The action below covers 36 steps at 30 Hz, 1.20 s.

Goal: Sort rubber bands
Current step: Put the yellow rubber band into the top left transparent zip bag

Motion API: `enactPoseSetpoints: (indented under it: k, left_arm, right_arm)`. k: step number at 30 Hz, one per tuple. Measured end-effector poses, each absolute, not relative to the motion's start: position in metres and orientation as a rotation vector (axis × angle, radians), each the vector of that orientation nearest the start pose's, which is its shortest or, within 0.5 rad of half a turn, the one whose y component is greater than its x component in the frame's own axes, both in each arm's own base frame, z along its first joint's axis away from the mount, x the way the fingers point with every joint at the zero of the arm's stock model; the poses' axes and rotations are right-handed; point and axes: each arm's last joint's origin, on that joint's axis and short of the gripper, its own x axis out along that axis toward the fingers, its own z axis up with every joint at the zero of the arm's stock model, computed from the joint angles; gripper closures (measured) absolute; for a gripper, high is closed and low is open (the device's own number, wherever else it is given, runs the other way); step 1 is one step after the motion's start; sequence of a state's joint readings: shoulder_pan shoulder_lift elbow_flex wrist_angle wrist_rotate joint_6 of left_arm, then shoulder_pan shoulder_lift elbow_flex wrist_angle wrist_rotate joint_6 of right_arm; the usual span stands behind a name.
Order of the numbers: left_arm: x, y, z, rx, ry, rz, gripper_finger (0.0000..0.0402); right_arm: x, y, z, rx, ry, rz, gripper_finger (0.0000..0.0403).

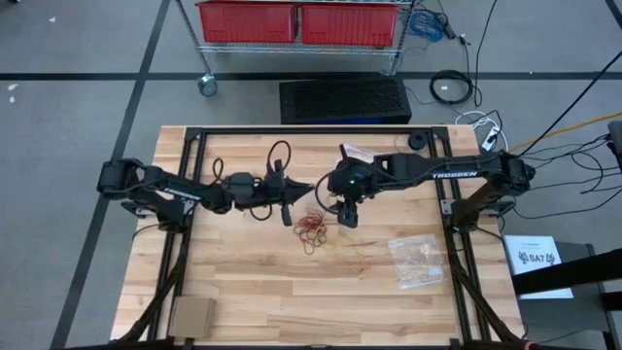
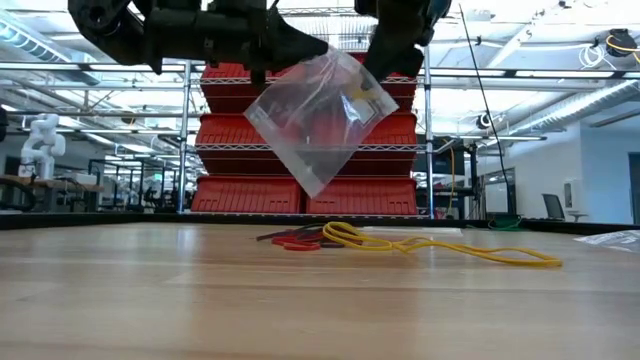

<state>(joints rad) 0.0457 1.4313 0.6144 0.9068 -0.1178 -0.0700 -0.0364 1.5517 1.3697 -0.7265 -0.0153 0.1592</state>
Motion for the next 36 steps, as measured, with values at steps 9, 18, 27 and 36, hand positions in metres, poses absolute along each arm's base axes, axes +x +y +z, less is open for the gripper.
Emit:
enactPoseSetpoints:
  k: [9,18,27,36]
  left_arm:
    - [0.305,0.025,0.23,-0.098,-0.096,0.212,0.0401]
    - [0.32,0.025,0.228,-0.091,-0.083,0.189,0.0401]
    - [0.32,0.024,0.232,-0.091,-0.118,0.165,0.0401]
    - [0.32,0.024,0.232,-0.091,-0.116,0.165,0.0401]
  right_arm:
    - [0.325,-0.011,0.312,0.081,0.914,-0.145,0.0251]
    - [0.324,-0.014,0.319,0.1,0.929,-0.159,0.026]
    - [0.335,-0.015,0.299,0.138,1.004,-0.128,0.0283]
    - [0.335,-0.016,0.325,0.121,0.975,-0.116,0.0227]
